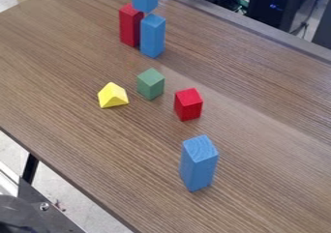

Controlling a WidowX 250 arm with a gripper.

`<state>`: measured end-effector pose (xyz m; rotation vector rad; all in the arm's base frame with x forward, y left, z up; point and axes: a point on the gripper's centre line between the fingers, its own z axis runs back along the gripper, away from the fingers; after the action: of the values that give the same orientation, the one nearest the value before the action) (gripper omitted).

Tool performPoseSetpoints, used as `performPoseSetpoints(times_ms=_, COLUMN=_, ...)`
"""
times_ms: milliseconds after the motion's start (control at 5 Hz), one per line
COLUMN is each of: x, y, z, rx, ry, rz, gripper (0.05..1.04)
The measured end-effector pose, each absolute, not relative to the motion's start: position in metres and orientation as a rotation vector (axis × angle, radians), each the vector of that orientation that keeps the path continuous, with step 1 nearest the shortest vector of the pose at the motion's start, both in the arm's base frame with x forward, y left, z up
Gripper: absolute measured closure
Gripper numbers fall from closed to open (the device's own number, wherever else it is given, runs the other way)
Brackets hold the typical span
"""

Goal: Put the blue rectangular cube to the top of the blue and red rectangular cubes

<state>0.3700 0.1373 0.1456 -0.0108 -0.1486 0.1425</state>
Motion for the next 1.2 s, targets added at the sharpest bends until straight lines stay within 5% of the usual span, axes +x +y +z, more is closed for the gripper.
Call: performPoseSetpoints(times_ms=1200, x=0.367, y=0.139, z=0.136, rx=0.012, ry=-0.144, rz=0.137, gripper=0.549)
